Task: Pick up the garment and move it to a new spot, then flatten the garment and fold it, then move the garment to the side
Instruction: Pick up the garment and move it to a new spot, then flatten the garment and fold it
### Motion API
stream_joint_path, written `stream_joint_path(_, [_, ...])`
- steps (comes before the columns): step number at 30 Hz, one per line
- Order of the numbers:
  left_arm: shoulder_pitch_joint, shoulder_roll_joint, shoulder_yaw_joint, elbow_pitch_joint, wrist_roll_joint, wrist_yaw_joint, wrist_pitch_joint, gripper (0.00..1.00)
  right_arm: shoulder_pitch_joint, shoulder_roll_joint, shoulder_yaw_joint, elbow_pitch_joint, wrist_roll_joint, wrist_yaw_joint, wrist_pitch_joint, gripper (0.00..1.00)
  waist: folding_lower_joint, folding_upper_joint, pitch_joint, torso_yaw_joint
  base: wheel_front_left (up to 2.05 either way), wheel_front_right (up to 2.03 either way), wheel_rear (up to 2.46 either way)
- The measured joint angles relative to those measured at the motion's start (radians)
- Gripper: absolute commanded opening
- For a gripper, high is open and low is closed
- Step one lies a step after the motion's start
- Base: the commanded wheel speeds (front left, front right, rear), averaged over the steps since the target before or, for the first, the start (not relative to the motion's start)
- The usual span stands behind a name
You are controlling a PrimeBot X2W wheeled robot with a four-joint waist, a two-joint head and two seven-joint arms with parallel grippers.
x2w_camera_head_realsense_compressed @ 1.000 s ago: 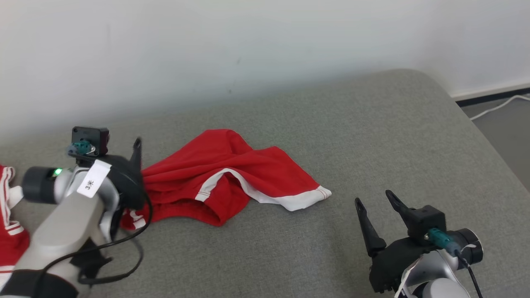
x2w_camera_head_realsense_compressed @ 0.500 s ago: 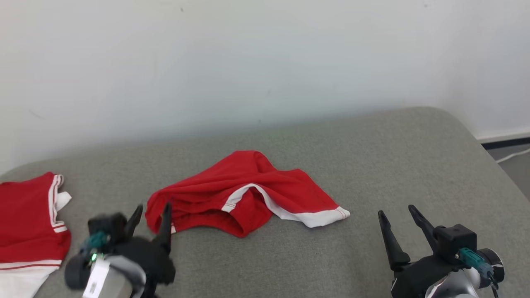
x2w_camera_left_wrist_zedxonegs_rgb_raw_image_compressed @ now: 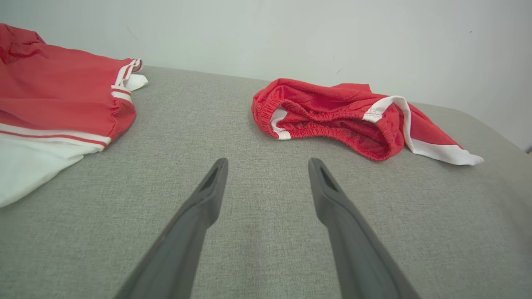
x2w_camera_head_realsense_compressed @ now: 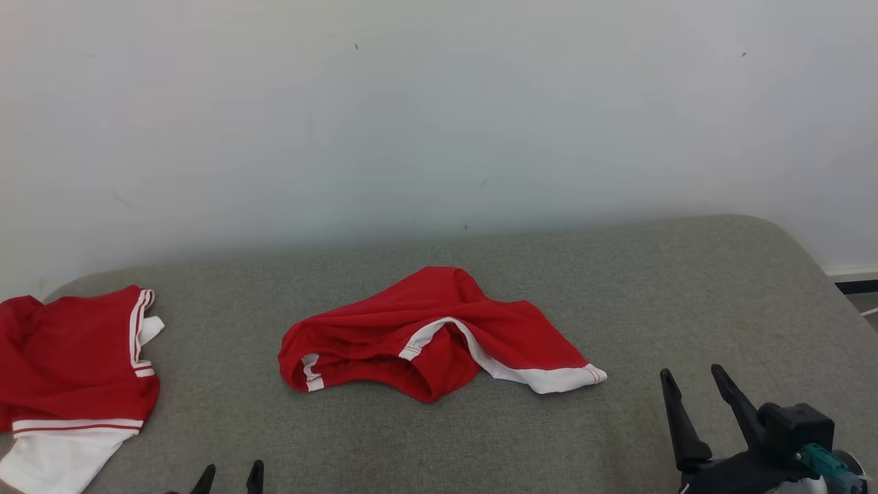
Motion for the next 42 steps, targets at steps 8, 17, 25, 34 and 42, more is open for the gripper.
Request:
stream_joint_path(8, [0.108, 0.02, 0.106, -0.143, 0.073, 0.0, 0.0, 1.0, 0.022, 0.004, 0.0, 0.001, 0.026, 0.002, 0.01, 1.0, 0.0001, 0.0, 0.012, 0.012, 0.0, 0.0, 0.0])
stream_joint_path(17, [0.147, 0.007, 0.155, -0.274, 0.149, 0.0, 0.014, 1.0, 0.014, 0.018, 0.016, 0.0, 0.034, 0.003, 0.02, 1.0, 0.0001, 0.0, 0.026, 0.008, 0.0, 0.0, 0.0])
stream_joint_path(25, [0.187, -0.008, 0.192, -0.336, 0.196, 0.0, 0.062, 1.0, 0.012, 0.019, 0.019, 0.002, 0.034, 0.003, 0.028, 1.0, 0.0001, 0.0, 0.036, 0.002, 0.0, 0.0, 0.0])
stream_joint_path(34, [0.206, -0.021, 0.217, -0.414, 0.239, 0.0, 0.13, 1.0, 0.006, 0.017, 0.028, 0.005, 0.034, 0.01, 0.039, 1.0, 0.0001, 0.0, 0.051, 0.001, 0.0, 0.0, 0.0])
stream_joint_path(42, [0.109, -0.024, 0.153, -0.414, 0.225, -0.02, 0.251, 1.0, -0.079, -0.011, 0.053, 0.049, 0.034, 0.034, 0.124, 1.0, 0.0003, 0.0, 0.094, 0.0, 0.0, 0.0, 0.0])
